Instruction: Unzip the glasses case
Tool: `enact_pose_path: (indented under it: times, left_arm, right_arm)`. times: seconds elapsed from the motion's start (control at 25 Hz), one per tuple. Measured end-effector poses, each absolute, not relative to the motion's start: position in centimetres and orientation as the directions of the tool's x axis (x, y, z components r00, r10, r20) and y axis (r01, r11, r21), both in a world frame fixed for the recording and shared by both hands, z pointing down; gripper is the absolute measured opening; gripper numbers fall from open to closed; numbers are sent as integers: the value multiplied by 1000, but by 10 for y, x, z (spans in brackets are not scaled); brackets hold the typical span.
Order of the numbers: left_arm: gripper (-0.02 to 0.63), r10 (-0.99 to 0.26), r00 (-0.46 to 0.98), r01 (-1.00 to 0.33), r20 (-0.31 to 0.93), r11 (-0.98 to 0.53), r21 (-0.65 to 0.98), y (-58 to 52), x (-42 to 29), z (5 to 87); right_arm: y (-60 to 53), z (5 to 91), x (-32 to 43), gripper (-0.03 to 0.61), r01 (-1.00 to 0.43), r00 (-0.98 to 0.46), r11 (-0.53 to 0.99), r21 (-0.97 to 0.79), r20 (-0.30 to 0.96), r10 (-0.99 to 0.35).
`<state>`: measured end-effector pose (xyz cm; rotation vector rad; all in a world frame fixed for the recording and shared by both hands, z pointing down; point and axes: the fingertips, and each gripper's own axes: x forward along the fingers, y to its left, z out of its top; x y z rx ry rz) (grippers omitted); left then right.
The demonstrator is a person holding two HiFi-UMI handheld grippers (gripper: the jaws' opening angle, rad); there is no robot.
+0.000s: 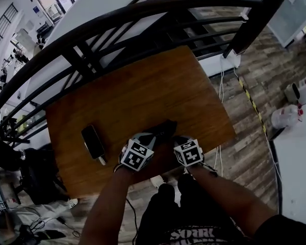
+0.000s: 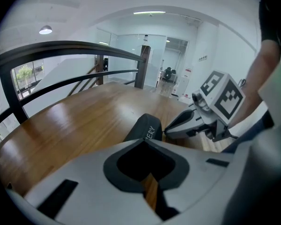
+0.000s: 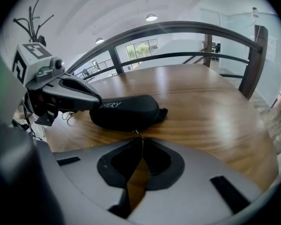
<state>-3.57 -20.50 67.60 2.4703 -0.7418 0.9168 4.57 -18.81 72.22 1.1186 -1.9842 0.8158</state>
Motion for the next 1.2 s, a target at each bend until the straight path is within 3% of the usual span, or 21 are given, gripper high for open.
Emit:
enact_pose_path:
  times: [0.44, 0.68, 0.72, 0.8, 0.84, 1.12, 1.2]
  left_arm:
    - [3, -344, 622, -623, 703, -762, 179, -201, -40, 681]
    - [3, -358, 614, -632, 703, -757, 167, -204, -39, 680]
    - [3, -361, 615, -632, 701, -757, 166, -204, -38, 680]
    - [3, -361, 614, -634, 702, -755, 166, -204, -39, 678]
    - [3, -361, 611, -637, 704, -752, 167, -204, -40, 677]
    - [3, -371, 609, -640, 701, -752, 159, -203, -41, 674]
    - [3, -371, 611, -639, 699, -753, 159, -203, -40, 673]
  right_arm:
    - [-234, 707, 84, -2, -878, -338, 473, -76, 798, -499]
    - [-209, 707, 65, 0, -742, -395, 670, -17, 819, -417]
    - [-203, 709, 60, 5, -715, -402, 699, -13, 826, -396]
    - [-196, 713, 50, 88, -690, -415, 724, -23, 831, -370]
    - [-196, 713, 44, 100, -689, -420, 724, -30, 830, -366]
    - [-205, 717, 36, 86, -653, -402, 757, -2, 848, -345]
    - [-205, 717, 38, 27, -633, -396, 774, 17, 852, -342]
